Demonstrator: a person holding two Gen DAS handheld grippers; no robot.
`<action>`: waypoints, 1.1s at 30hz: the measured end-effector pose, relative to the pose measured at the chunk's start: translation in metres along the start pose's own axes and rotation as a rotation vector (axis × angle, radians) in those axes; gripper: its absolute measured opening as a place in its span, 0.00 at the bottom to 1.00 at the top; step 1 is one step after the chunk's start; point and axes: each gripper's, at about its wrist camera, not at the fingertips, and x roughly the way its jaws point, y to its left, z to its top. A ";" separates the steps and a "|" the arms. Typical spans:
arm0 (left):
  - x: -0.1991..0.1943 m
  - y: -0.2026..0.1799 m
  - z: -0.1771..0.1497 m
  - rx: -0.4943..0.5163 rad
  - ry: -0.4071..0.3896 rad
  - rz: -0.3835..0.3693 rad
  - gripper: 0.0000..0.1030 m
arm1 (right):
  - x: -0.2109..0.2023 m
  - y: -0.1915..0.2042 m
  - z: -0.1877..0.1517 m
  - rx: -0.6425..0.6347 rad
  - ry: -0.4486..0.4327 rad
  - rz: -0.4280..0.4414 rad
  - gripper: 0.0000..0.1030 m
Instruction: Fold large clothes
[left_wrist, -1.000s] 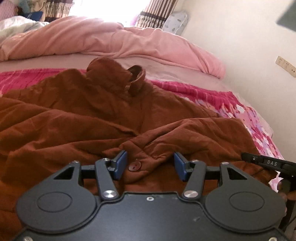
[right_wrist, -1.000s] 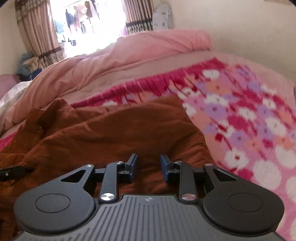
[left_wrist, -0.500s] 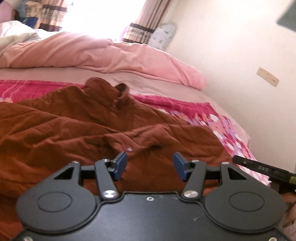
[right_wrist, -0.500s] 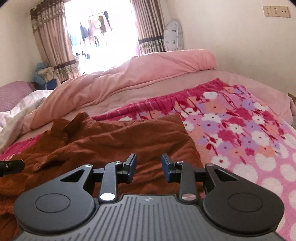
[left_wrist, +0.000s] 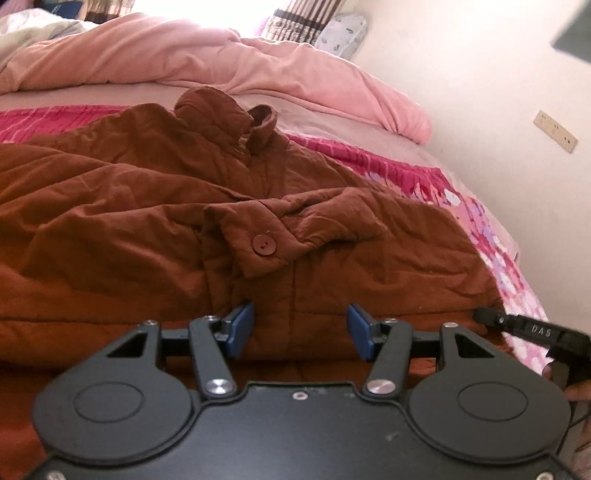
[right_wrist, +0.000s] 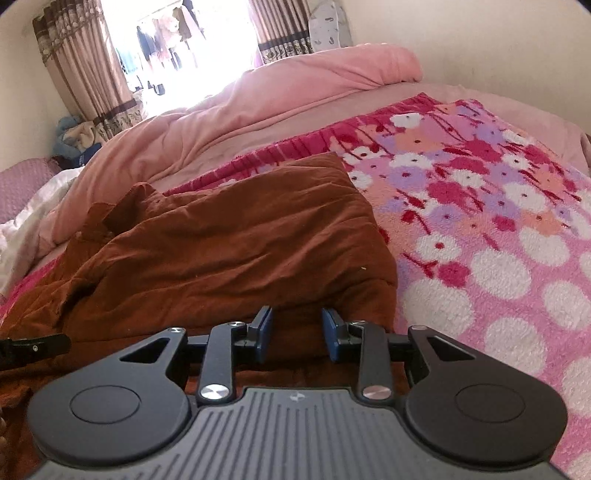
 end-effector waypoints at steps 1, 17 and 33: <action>-0.009 0.000 0.001 -0.004 -0.004 0.005 0.56 | -0.003 0.000 0.000 0.001 0.001 0.001 0.36; -0.284 0.129 -0.157 -0.229 -0.159 0.331 0.61 | -0.153 -0.112 -0.083 0.254 0.032 0.240 0.62; -0.299 0.160 -0.228 -0.508 -0.160 0.137 0.65 | -0.161 -0.123 -0.133 0.360 0.081 0.333 0.63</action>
